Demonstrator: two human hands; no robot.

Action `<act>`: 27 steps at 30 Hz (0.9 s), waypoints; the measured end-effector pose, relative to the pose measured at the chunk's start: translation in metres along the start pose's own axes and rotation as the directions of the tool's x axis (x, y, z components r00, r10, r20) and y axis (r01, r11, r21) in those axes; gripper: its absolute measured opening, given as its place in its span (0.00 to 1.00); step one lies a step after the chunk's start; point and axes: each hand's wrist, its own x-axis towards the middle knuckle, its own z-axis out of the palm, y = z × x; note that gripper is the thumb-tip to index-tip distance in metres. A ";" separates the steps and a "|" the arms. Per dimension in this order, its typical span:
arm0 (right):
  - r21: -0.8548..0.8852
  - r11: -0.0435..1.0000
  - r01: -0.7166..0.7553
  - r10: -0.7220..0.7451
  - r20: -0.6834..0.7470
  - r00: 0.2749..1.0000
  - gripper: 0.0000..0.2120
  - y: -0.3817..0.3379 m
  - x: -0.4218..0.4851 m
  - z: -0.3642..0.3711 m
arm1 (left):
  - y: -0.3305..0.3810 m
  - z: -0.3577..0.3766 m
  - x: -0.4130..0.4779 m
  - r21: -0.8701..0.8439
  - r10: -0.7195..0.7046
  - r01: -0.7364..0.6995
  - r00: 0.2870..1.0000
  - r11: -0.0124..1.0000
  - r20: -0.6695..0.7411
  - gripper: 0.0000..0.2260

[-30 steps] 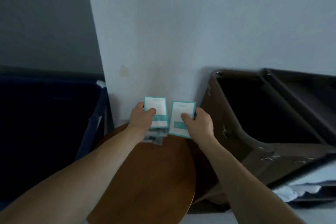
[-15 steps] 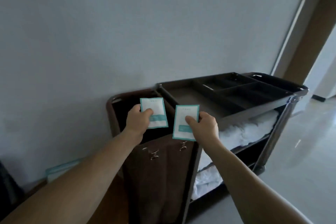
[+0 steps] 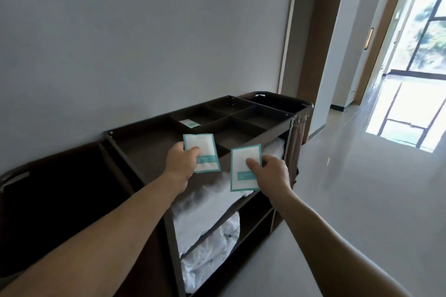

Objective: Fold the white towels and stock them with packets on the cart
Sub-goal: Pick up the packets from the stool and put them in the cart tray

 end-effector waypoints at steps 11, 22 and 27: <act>-0.076 0.997 0.026 -0.024 0.025 0.999 0.09 -0.010 0.181 0.012 | 0.017 0.076 0.167 -0.066 0.003 -0.003 1.000 0.998 0.002 0.07; -0.153 0.976 0.154 -0.112 0.250 0.962 0.10 -0.046 0.339 0.120 | 0.012 0.040 0.277 0.011 -0.022 0.025 0.976 1.000 -0.217 0.05; -0.217 0.950 0.227 -0.133 0.377 0.917 0.11 -0.051 0.402 0.183 | 0.004 0.020 0.299 0.045 -0.036 0.057 0.928 0.997 -0.371 0.05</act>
